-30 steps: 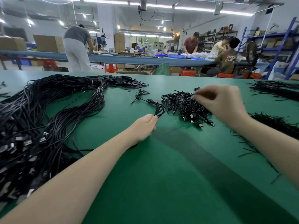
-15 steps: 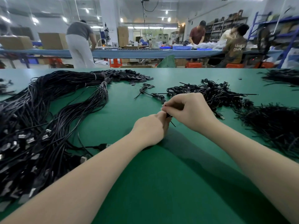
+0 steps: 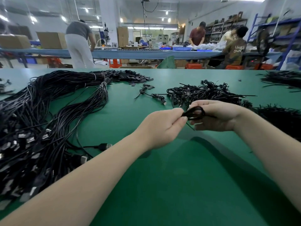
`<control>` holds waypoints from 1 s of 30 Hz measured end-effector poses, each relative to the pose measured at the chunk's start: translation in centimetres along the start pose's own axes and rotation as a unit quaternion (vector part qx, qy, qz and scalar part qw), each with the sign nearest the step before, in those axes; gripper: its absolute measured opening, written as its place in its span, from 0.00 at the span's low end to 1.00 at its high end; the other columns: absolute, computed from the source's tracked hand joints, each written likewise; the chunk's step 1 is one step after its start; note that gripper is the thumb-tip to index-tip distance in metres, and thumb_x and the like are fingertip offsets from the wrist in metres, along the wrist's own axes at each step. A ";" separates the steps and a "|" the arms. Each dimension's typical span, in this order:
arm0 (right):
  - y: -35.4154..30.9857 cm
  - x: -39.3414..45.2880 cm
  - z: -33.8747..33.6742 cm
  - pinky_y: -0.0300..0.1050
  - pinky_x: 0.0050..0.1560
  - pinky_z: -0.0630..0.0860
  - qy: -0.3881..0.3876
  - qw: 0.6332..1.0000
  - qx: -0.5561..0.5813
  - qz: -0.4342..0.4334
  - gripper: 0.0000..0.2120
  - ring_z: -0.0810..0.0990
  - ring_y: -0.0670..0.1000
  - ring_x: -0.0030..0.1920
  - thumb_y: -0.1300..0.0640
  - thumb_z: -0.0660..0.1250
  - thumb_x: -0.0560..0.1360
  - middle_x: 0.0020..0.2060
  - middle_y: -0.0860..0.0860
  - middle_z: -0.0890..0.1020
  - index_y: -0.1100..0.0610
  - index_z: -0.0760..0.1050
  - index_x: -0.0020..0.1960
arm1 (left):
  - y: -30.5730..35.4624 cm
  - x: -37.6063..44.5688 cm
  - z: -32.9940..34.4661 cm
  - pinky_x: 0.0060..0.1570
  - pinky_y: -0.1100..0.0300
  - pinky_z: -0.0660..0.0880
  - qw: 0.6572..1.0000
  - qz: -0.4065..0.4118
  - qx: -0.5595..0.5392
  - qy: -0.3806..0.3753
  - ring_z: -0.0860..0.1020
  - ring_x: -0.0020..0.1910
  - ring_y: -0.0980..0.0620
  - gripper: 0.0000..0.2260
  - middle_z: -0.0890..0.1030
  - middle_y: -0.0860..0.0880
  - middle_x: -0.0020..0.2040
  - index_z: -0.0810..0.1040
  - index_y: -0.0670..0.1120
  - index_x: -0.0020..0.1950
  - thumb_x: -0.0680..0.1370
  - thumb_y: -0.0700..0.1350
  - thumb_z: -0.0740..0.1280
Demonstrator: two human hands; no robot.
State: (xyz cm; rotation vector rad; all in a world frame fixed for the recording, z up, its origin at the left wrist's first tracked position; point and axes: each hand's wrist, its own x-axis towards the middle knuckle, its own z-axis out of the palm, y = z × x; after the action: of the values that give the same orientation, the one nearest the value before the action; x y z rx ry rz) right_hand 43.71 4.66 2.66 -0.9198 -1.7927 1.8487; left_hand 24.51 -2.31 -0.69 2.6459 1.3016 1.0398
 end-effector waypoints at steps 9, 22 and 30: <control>1.7 2.2 2.9 0.36 0.33 0.77 0.064 0.981 0.180 -0.043 0.06 0.82 0.45 0.34 0.54 0.73 0.65 0.32 0.46 0.81 0.54 0.81 0.40 | 0.5 1.3 1.3 0.26 0.68 0.59 0.853 -0.235 -0.451 0.119 0.60 0.25 0.60 0.14 0.64 0.57 0.27 0.66 0.45 0.39 0.84 0.43 0.53; 3.5 3.8 4.7 0.38 0.33 0.79 0.181 0.960 0.200 -0.073 0.11 0.81 0.48 0.31 0.51 0.70 0.73 0.35 0.53 0.84 0.58 0.82 0.37 | -1.7 0.4 2.0 0.33 0.62 0.65 0.876 -0.310 -0.346 0.128 0.64 0.27 0.58 0.09 0.66 0.54 0.31 0.67 0.51 0.45 0.84 0.47 0.53; 3.4 3.4 4.9 0.37 0.33 0.78 0.182 0.974 0.118 -0.069 0.04 0.80 0.45 0.30 0.57 0.74 0.67 0.33 0.51 0.83 0.56 0.84 0.34 | -2.1 0.1 2.1 0.36 0.58 0.66 0.898 -0.285 -0.317 0.107 0.65 0.28 0.58 0.08 0.66 0.56 0.29 0.67 0.53 0.45 0.83 0.48 0.54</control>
State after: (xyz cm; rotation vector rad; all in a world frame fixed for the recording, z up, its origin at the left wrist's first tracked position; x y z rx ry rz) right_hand 38.45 3.14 -1.49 -0.9440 -1.3489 1.6372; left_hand 24.32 -0.29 -2.87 1.5816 1.3379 1.3612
